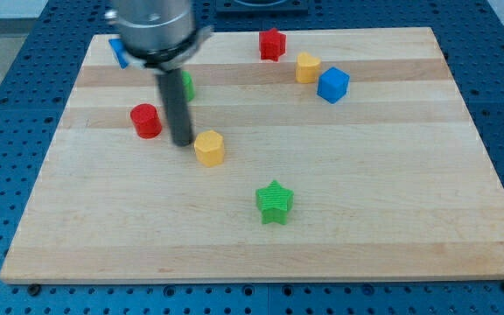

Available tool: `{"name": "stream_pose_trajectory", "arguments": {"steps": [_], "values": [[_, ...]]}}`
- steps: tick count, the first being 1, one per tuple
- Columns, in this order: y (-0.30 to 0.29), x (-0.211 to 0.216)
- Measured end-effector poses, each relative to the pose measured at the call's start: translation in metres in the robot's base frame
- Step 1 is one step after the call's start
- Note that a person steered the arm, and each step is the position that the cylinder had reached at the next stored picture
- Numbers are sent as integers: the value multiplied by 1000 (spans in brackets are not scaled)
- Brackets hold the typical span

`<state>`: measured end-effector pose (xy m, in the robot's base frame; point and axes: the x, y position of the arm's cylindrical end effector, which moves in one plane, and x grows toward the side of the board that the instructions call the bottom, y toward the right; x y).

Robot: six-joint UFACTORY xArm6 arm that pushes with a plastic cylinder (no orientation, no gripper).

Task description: Move the red circle towards the right center

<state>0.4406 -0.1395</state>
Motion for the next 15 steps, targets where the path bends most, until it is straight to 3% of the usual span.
{"name": "stream_pose_trajectory", "arguments": {"steps": [1, 2, 3, 4, 5, 7, 8, 10, 12, 13, 14, 15], "values": [[-67, 13], [-77, -29], [-29, -47], [83, -47], [129, -47], [89, -35], [127, -25], [278, -30], [248, 0], [265, 36], [321, 42], [345, -8]]}}
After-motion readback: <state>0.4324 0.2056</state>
